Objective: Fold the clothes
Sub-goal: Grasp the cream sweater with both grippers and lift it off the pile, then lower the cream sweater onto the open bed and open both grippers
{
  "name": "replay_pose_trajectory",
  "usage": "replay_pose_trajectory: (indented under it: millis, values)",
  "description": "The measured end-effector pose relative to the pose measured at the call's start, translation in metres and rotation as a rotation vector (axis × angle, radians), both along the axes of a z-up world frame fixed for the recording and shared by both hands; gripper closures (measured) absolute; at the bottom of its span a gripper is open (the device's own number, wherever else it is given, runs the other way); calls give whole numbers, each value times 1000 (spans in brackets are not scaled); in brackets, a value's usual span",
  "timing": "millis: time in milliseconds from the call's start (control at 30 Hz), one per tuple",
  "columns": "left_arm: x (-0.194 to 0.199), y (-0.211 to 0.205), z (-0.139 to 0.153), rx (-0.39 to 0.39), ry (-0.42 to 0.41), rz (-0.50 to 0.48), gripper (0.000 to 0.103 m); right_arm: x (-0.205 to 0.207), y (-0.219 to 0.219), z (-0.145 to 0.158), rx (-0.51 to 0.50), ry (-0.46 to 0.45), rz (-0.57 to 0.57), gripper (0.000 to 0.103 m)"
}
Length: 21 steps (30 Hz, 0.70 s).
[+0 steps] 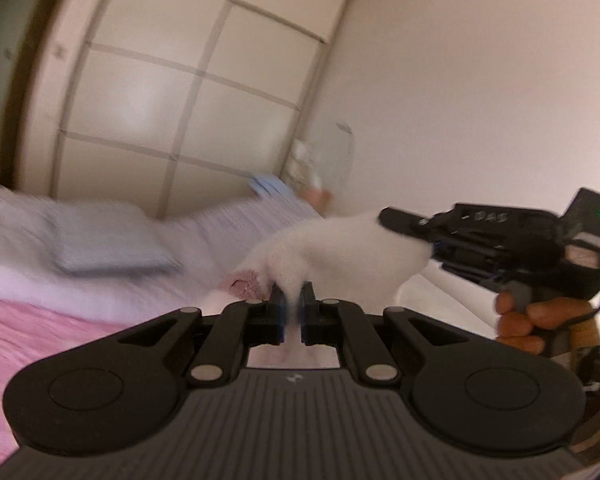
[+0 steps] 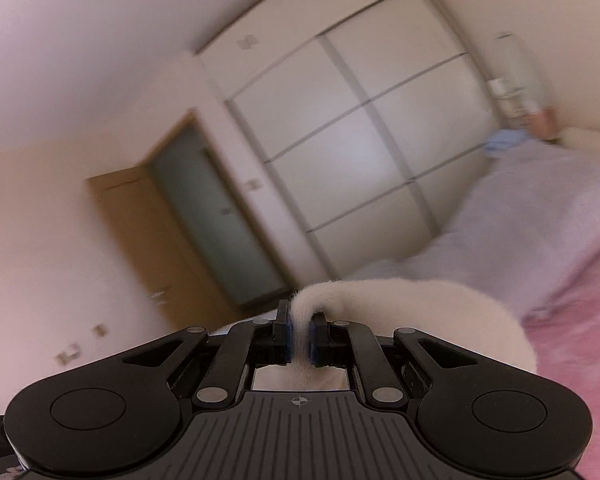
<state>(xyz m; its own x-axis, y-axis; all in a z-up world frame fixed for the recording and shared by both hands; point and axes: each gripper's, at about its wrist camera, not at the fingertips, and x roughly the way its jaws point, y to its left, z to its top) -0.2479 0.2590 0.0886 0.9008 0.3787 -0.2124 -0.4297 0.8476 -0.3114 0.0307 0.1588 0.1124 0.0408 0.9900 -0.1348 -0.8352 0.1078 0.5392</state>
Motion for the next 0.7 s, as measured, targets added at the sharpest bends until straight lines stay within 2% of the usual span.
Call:
replay_pose_trajectory:
  millis: [167,300,367,400,433,467,500,567,700]
  values:
    - [-94,9,39,76,-28,82,99,-80,67,13,55,37,125,96]
    - [-117,2,50,93,1,83,99,-107,100,2,40,138,165,96]
    - [-103,2,41,61,53,57,98,-114,115,-10,-63,159,135,92]
    - [-91,4,29,22,104,47,96,-115,126,-19,-167,144,106,88]
    - [-77,7,12,-34,170,41,96,-112,139,-33,-324,108,61,67]
    - [-67,11,-5,-97,247,41,96,-109,153,-51,-491,70,7,53]
    - [-59,15,-22,-159,330,53,96,-105,160,-68,-617,44,-39,53]
    - [-64,14,-47,-222,390,83,97,-99,142,-98,-679,72,-73,52]
    - [-110,1,-72,-270,465,126,96,-100,98,-134,-687,205,-49,52]
